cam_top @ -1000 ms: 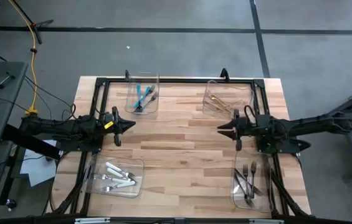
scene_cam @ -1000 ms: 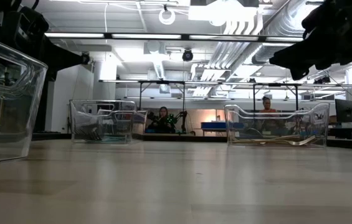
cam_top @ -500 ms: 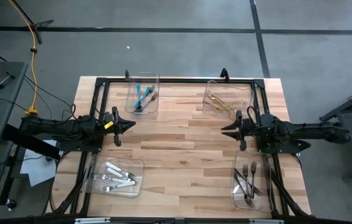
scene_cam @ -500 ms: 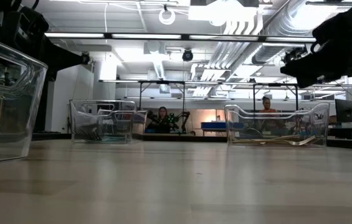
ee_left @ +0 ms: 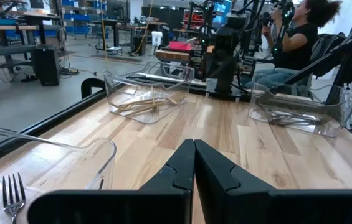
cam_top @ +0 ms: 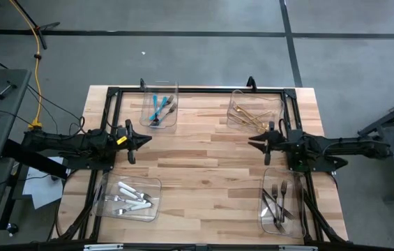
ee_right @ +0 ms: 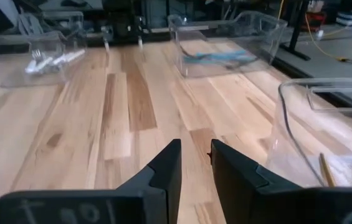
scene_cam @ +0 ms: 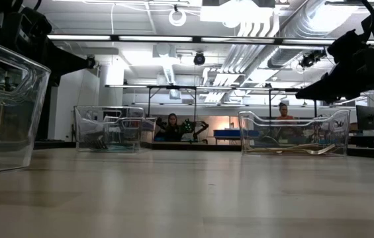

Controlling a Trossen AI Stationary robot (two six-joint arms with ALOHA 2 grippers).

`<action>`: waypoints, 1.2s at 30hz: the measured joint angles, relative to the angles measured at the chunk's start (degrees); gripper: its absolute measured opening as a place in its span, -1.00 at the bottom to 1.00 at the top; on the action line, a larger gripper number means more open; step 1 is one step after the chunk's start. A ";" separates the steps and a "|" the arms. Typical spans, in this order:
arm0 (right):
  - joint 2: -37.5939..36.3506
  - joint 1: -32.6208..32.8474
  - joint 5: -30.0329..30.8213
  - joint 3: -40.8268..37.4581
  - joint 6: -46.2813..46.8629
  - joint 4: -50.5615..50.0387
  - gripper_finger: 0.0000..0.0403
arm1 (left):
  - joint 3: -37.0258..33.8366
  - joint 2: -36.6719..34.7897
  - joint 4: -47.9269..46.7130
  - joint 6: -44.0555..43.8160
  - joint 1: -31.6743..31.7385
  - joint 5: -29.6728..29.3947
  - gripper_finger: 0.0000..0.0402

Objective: Sort silverware by color (type)
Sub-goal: Return to Home Position

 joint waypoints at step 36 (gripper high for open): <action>-16.02 3.57 -0.27 -0.04 0.00 2.50 -0.59 | -0.02 -7.21 -1.28 -0.01 -0.57 0.52 -0.98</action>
